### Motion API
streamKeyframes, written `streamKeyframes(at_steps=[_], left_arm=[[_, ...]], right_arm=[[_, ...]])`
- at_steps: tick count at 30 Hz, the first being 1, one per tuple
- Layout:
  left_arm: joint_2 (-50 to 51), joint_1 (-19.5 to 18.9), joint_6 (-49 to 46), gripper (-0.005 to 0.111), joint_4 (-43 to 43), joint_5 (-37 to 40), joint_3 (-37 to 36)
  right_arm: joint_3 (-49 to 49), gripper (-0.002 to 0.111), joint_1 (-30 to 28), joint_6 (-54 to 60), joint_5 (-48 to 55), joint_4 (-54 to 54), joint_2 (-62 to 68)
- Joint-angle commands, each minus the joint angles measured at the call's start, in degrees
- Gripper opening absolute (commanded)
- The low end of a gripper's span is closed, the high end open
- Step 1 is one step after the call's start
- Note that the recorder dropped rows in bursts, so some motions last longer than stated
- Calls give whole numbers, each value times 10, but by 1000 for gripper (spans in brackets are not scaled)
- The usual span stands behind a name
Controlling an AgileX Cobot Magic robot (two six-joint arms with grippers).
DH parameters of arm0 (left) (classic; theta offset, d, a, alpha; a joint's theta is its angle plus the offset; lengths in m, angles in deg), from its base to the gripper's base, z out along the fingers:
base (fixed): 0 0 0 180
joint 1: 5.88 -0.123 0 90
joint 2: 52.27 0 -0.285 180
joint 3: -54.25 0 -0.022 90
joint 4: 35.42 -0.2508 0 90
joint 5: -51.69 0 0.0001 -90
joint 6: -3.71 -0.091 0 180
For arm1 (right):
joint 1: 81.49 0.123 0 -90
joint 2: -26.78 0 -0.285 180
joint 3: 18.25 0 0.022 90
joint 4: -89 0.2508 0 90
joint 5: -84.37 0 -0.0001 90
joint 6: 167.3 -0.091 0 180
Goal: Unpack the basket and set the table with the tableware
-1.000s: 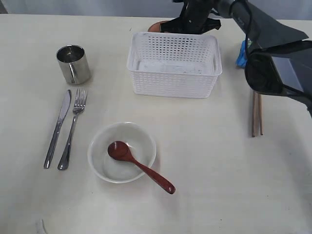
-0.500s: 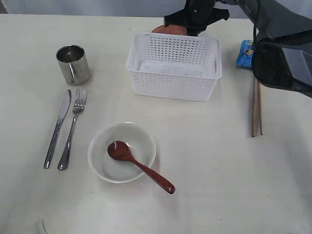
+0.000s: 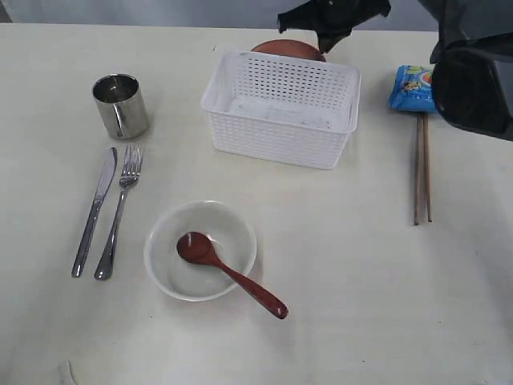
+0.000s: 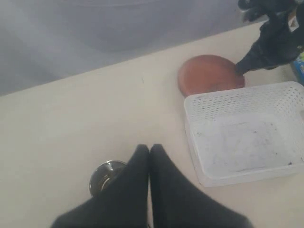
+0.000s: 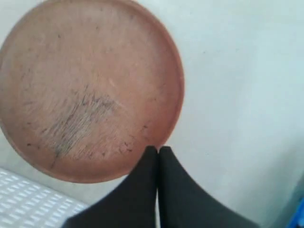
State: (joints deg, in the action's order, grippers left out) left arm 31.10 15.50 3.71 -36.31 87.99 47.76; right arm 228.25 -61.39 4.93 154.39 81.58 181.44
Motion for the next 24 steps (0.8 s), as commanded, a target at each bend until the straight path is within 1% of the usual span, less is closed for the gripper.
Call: streamKeyframes(at_steps=[1, 4, 7, 9, 13, 16, 20, 22, 24], left_arm=[[-6, -2, 0, 0, 3, -2, -4], [-6, -2, 0, 0, 6, -2, -4], [-6, -2, 0, 0, 6, -2, -4], [-6, -2, 0, 0, 13, -2, -4], [-6, -2, 0, 0, 13, -2, -4], [-6, -2, 0, 0, 14, -1, -4], [-6, -2, 0, 0, 16, 9, -4], [-6, -2, 0, 0, 16, 16, -4], [-6, -2, 0, 0, 16, 18, -4]], right_arm=[[1, -1, -2, 1, -1, -21, -18], [1, -1, -5, 1, -1, -18, -11], [1, -1, -11, 0, -34, -14, 1], [1, -1, -16, 2, -62, 12, 10], [1, -1, -18, 43, -113, 101, 33], [1, -1, -18, 43, -135, 111, 53], [1, -1, -18, 43, -125, 112, 82], [1, -1, -18, 41, -102, 106, 93], [1, -1, -18, 26, -70, 74, 95]])
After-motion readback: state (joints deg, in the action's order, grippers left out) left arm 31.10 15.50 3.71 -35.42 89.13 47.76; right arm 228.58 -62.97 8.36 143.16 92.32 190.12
